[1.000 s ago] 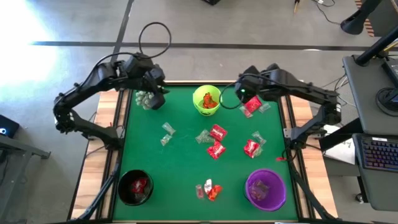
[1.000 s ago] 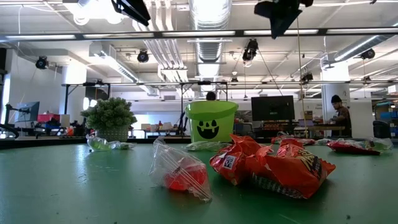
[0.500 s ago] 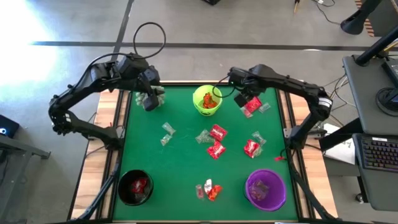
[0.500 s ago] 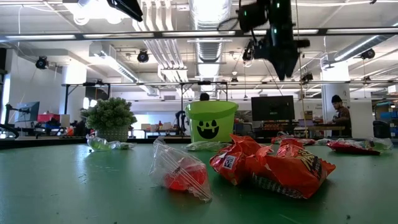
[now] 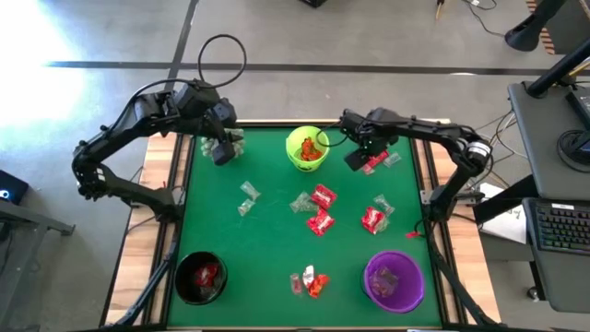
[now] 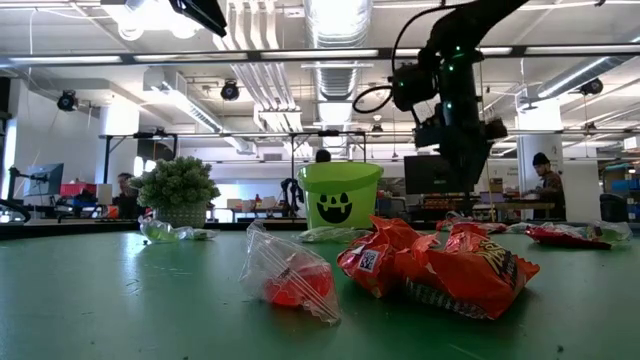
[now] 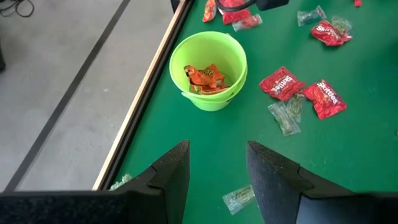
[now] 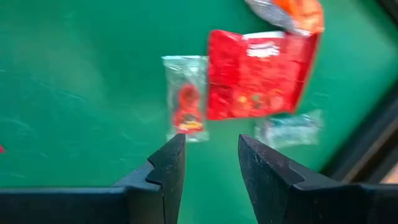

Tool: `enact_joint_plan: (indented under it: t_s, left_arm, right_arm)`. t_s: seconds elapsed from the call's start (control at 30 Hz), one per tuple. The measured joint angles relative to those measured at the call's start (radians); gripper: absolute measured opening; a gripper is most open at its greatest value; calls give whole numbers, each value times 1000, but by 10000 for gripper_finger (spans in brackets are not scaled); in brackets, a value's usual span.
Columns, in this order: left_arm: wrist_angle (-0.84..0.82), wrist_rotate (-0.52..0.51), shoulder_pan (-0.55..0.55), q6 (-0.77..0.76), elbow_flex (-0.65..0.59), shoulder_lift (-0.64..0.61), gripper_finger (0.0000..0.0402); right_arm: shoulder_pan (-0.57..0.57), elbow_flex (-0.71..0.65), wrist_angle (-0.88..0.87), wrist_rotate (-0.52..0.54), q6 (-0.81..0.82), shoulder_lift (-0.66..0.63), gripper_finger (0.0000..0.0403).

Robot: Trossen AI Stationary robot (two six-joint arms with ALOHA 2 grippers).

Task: Organize candy in baskets
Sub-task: Put the red candy into the violet bucket

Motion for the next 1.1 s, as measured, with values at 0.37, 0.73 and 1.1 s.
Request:
enact_joint_plan:
  t_s: [0.37,0.73,1.1]
  left_arm:
    - [-10,0,0,0,0,1,141]
    - [-37,0,0,0,-1,1,141]
    - [-47,0,0,0,-1,1,141]
  right_arm:
    - [-2,-48,101,-13,-5,92,141]
    - [-4,-53,115,-12,-6,209,132]
    - [-13,-55,117,-33,-3,250,58]
